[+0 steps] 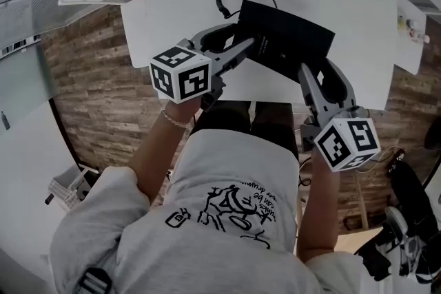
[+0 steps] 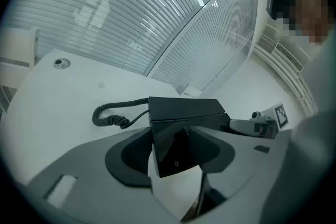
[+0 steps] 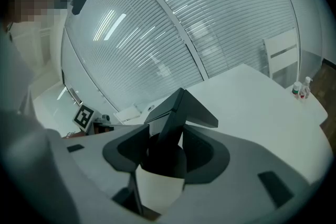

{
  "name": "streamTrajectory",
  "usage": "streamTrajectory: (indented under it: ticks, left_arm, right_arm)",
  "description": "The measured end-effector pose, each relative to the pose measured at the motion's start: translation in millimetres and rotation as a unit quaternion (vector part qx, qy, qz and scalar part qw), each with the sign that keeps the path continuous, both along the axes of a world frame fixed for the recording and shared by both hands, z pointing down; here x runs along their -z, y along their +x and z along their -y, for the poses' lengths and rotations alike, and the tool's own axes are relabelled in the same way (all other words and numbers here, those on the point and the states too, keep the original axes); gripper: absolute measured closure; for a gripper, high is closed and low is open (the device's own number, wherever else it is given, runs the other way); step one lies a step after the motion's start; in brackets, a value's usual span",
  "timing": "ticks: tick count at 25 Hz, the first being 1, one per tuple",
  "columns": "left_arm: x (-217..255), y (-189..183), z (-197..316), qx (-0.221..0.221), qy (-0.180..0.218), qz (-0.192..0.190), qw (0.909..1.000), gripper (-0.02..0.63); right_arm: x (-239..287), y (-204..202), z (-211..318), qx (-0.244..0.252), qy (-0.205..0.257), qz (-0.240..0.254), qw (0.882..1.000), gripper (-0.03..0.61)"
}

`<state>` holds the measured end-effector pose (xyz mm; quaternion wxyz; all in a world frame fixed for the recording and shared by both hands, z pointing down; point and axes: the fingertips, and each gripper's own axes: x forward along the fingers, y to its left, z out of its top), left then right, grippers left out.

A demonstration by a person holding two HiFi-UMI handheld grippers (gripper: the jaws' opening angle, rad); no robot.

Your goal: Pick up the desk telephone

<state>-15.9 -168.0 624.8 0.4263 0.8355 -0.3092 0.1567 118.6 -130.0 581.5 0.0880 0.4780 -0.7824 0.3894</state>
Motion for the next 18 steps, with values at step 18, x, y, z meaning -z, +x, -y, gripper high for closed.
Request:
streamTrajectory:
  ticks: [18]
  left_arm:
    - [117,10,16,0.009,0.035,-0.018,0.9992,0.397]
  right_arm:
    - [108,14,18,-0.005,0.044,0.014,0.999,0.390]
